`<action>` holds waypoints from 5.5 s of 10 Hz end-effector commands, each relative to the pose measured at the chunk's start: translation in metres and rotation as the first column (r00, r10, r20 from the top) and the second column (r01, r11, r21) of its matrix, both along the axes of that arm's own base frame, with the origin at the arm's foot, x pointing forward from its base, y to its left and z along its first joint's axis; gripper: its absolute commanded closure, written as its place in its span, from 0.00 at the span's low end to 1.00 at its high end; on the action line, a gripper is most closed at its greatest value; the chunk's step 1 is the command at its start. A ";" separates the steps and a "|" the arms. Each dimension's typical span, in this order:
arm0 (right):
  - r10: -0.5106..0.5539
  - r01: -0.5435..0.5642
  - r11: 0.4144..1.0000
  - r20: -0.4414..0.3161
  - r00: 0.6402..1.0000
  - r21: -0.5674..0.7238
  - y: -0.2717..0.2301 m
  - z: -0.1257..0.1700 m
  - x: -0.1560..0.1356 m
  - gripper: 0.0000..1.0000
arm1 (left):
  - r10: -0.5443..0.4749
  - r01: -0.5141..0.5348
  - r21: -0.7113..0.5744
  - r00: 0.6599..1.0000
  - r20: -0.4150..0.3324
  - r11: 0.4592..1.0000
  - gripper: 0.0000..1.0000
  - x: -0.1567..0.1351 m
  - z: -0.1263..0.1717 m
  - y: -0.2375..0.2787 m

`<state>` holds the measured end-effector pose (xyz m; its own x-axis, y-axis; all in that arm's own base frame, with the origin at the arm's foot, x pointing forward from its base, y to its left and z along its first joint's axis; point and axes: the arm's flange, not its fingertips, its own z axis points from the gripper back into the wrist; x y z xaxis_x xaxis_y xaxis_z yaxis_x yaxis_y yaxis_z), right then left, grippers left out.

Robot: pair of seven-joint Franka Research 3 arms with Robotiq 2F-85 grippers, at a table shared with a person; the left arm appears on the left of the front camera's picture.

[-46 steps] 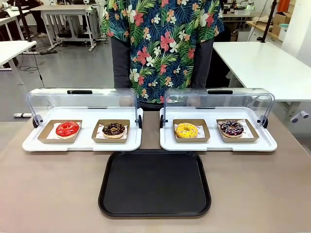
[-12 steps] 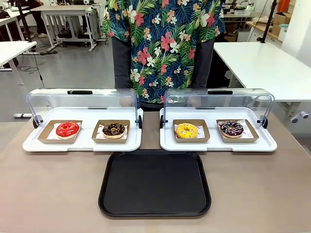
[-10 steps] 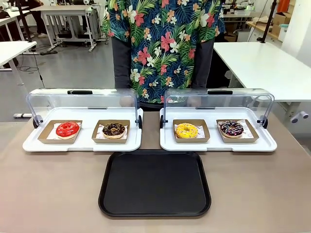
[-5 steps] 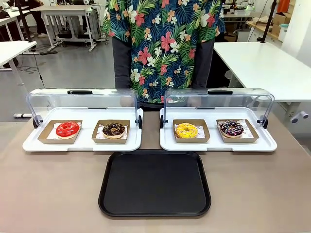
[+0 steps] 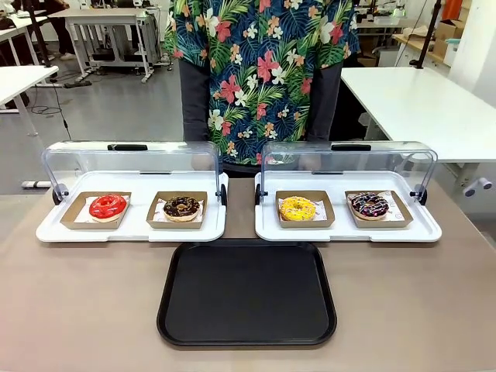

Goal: Move the fourth donut from the left to the tray.
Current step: Pick up the Paper togo box containing the Donut indicated by the person and place it on the Handle tray.

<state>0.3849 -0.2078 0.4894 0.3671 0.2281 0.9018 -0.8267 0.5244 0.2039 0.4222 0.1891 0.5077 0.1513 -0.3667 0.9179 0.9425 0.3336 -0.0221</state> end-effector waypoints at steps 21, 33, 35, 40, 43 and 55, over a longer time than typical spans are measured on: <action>0.004 -0.004 1.000 0.024 1.000 0.013 0.001 0.001 0.001 0.00 | -0.005 0.005 -0.002 1.000 0.003 1.000 0.00 0.001 0.002 0.000; 0.004 -0.004 1.000 0.024 1.000 0.013 0.001 0.001 0.001 0.00 | -0.005 0.005 -0.002 1.000 0.003 1.000 0.00 0.001 0.002 0.000; 0.004 -0.004 1.000 0.024 1.000 0.013 0.001 0.001 0.001 0.00 | -0.005 0.005 -0.002 1.000 0.003 1.000 0.00 0.001 0.002 0.000; 0.004 -0.004 1.000 0.024 1.000 0.013 0.001 0.001 0.001 0.00 | -0.005 0.005 -0.002 1.000 0.003 1.000 0.00 0.001 0.002 0.000; 0.004 -0.004 1.000 0.024 1.000 0.013 0.001 0.001 0.001 0.00 | -0.005 0.005 -0.002 1.000 0.003 1.000 0.00 0.001 0.002 0.000; 0.004 -0.004 1.000 0.024 1.000 0.013 0.001 0.001 0.001 0.00 | -0.005 0.005 -0.002 1.000 0.003 1.000 0.00 0.001 0.002 0.000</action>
<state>0.3849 -0.2078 0.4893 0.3671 0.2280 0.9018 -0.8267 0.5244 0.2040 0.4222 0.1891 0.5077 0.1513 -0.3667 0.9179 0.9425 0.3336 -0.0221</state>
